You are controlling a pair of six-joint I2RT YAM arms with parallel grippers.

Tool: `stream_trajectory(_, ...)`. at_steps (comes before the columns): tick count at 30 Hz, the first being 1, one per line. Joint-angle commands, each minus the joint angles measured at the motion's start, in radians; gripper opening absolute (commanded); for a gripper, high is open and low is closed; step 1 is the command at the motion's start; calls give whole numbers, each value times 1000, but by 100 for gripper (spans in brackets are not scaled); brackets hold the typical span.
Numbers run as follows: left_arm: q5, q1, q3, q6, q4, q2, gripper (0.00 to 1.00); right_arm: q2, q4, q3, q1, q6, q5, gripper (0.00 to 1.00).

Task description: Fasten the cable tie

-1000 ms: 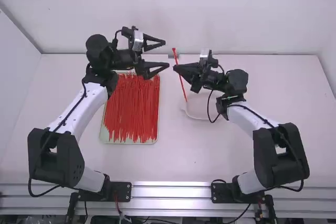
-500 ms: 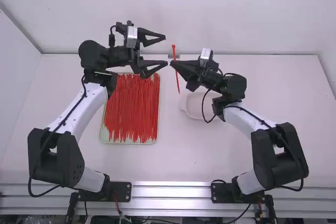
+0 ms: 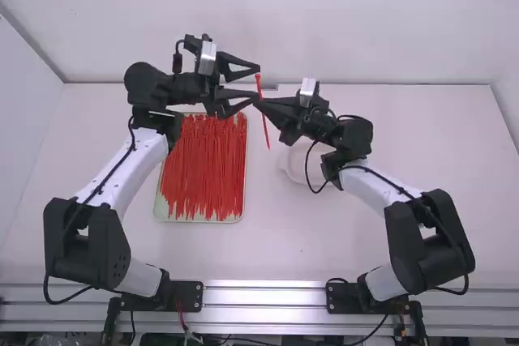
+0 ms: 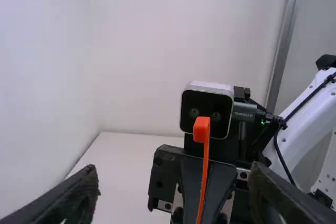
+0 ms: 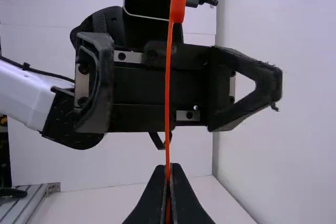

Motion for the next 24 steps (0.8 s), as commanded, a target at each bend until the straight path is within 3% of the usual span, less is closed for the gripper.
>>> stream_trajectory(1,14,-6,23,-5,6,0,66,10,4,27,5,3,9,0)
stream_trajectory(12,4,-16,23,-5,8,0,27,10,-2,27,-3,3,9,0)
stream_trajectory(24,-8,-21,23,-5,14,0,27,14,-3,27,-3,0,9,0)
